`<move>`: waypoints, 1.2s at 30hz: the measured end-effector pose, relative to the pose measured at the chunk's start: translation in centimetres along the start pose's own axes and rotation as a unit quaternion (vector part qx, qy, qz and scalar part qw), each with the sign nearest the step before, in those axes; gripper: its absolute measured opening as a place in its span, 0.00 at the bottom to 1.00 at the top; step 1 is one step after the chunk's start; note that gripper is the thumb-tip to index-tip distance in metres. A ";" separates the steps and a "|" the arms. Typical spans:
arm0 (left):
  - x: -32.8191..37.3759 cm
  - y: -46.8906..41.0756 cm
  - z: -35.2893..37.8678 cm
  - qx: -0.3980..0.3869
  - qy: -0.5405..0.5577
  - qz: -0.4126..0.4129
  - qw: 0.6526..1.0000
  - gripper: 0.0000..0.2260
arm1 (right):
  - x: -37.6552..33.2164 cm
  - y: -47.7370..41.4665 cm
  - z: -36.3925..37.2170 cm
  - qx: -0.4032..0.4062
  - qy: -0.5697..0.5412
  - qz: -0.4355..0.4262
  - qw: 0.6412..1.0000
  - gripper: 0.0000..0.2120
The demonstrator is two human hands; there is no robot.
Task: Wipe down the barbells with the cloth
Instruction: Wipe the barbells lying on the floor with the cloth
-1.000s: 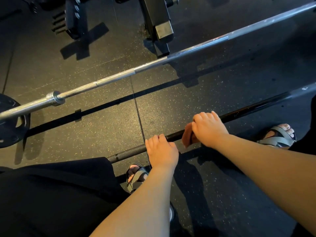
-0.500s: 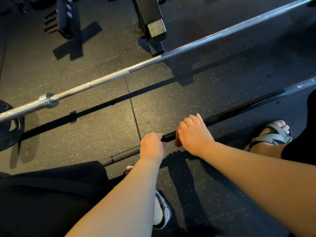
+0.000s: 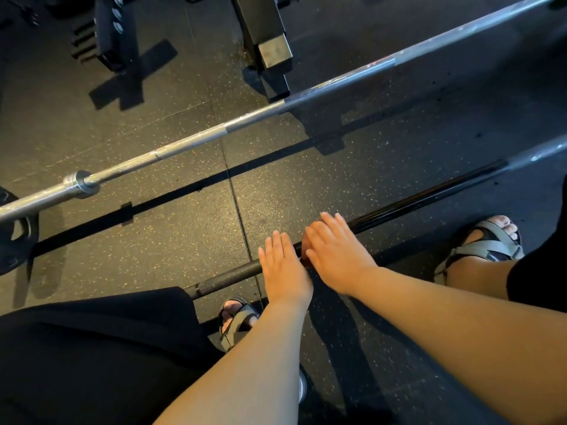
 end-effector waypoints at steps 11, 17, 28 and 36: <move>-2.8 1.6 0.8 -0.041 0.018 -0.146 0.988 0.43 | 7.9 -1.0 -1.8 0.061 -0.008 0.164 0.985 0.24; -2.2 1.5 0.7 -0.010 0.020 -0.109 0.994 0.33 | -3.2 -0.1 1.5 -0.020 0.035 -0.044 0.998 0.28; 1.9 0.6 0.9 -0.044 0.017 -0.026 0.999 0.42 | 12.6 -1.0 -2.4 0.048 -0.024 0.175 0.983 0.25; 2.7 0.2 0.8 -0.054 0.018 -0.024 0.998 0.43 | 4.6 -1.0 -1.4 -0.034 -0.015 -0.014 0.999 0.25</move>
Point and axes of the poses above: each hand's wrist, its own y-axis away from the middle knuckle, its own z-axis out of the palm, x = y × z, the point moved 10 cm from there along -y, towards the middle knuckle, and after that the axes turned 15 degrees about z, right-handed, at the moved point
